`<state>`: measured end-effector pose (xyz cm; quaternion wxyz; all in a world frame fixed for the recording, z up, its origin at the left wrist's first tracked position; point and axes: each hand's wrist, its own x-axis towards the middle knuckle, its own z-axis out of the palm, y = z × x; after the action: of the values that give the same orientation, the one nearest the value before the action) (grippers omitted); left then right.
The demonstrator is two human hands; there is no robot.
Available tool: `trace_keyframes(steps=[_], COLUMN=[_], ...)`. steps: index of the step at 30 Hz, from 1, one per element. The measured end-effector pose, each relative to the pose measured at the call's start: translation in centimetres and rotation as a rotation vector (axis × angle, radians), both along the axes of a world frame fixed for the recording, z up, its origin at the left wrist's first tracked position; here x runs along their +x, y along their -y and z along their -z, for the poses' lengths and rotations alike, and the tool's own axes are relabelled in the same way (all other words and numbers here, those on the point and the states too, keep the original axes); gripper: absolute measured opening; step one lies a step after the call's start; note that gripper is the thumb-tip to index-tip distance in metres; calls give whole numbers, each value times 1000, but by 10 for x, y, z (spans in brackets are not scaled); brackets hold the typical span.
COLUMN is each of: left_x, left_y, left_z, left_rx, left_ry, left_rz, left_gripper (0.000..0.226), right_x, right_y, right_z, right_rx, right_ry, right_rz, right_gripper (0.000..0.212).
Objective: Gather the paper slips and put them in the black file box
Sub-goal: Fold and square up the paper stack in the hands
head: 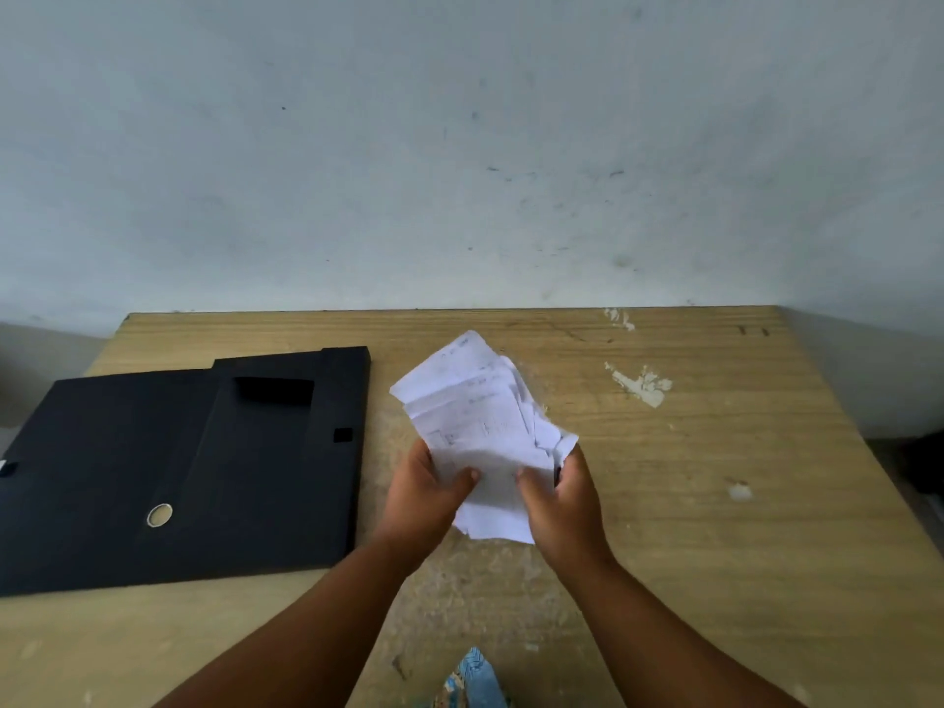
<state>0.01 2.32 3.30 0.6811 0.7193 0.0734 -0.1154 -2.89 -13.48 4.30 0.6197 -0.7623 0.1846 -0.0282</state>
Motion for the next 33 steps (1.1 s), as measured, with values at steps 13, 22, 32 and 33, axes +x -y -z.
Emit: trace_keyframes(steps=[13,22,32,33], left_x=[8,7,9,8], left_y=[1,3,3,2], left_z=[1,6,-2,-1], left_rx=[61,167,163,126], left_ry=[109,118,217,222], left_rz=[48,75,91,96], left_gripper=[61,56,59,58], right_x=[4,0,8,6], right_y=[1,4,-2,-2], right_z=[-1,17,11,13], right_rx=[-31,5,-138,-109], right_ry=[-2,-4,42,38], right_rz=[1,102,20,27], right_gripper=[39,40,40,39])
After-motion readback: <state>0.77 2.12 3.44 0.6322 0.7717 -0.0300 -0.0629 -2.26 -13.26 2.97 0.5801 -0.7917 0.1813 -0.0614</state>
